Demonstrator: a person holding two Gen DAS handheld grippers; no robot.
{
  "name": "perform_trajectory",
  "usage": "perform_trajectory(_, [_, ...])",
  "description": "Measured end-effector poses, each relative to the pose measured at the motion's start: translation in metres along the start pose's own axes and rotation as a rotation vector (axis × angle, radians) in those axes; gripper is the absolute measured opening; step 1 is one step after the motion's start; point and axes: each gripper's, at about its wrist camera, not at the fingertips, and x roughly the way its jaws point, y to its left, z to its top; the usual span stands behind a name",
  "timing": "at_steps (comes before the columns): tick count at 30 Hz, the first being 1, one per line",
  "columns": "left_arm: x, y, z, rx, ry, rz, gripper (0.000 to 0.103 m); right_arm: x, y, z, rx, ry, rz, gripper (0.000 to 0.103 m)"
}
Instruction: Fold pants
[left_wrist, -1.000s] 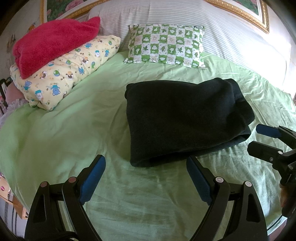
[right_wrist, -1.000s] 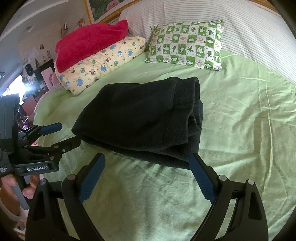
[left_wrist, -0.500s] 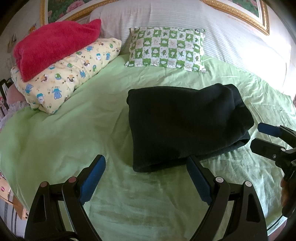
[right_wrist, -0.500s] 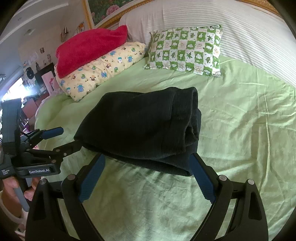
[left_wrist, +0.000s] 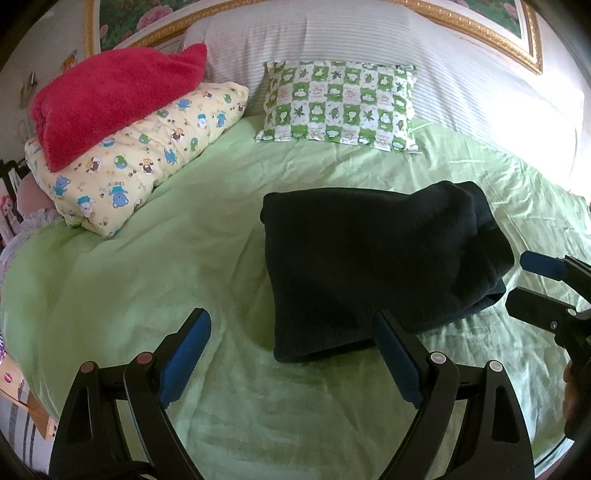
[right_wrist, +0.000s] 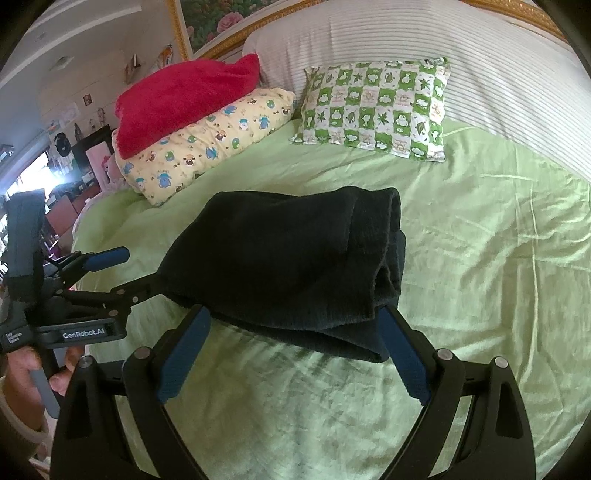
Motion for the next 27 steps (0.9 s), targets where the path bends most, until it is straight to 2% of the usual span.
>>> perform_trajectory(14, [0.025, 0.001, 0.013, -0.014, 0.043, 0.002, 0.09, 0.011, -0.005, 0.004, 0.025, 0.012, 0.014, 0.092])
perform_trajectory(27, [0.024, -0.008, 0.016, 0.005, 0.04, -0.004, 0.09, 0.012, -0.009, 0.005, 0.03, 0.008, 0.015, 0.092])
